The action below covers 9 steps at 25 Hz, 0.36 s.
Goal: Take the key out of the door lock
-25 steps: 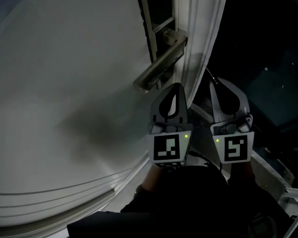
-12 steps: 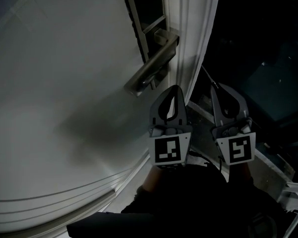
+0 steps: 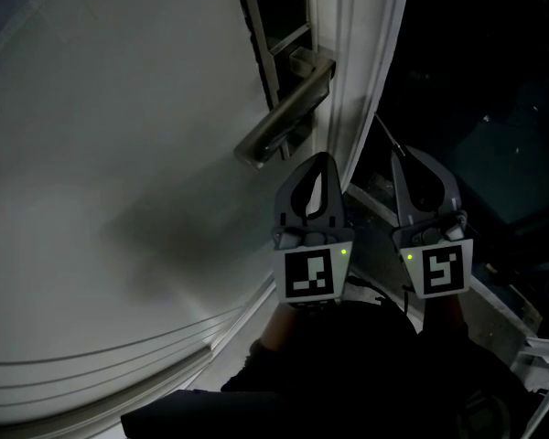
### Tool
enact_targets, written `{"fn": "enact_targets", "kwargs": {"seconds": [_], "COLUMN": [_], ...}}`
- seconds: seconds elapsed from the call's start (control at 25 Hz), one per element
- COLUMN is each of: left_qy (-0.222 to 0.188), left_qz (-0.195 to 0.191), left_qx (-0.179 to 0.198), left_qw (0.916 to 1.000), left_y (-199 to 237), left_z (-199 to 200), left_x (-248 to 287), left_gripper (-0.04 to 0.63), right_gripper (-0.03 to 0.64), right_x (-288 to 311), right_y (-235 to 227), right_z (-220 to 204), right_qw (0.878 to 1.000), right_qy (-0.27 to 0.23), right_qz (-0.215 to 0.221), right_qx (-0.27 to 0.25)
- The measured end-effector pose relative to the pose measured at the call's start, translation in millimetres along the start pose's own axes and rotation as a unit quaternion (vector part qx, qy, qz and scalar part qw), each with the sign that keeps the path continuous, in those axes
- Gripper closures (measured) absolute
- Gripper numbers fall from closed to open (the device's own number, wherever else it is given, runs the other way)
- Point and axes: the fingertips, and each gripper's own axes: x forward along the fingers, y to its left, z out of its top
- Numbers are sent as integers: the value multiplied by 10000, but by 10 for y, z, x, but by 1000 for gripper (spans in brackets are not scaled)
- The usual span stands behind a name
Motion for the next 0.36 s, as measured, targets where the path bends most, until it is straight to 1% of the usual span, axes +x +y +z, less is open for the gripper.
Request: {"fn": "enact_targets", "kwargs": {"seconds": [0.36], "left_qy": [-64], "left_qz": [-66], "left_qx": [28], "left_qw": [10000], "left_y": [-44], "left_z": [71], "left_x": [-13], "left_gripper": [595], "right_gripper": [604], "right_x": [-25], "right_y": [-36], "right_z": [57], "right_qw": [10000], "right_qy": [-14], "right_qz": [-25], "right_qx": [-41]}}
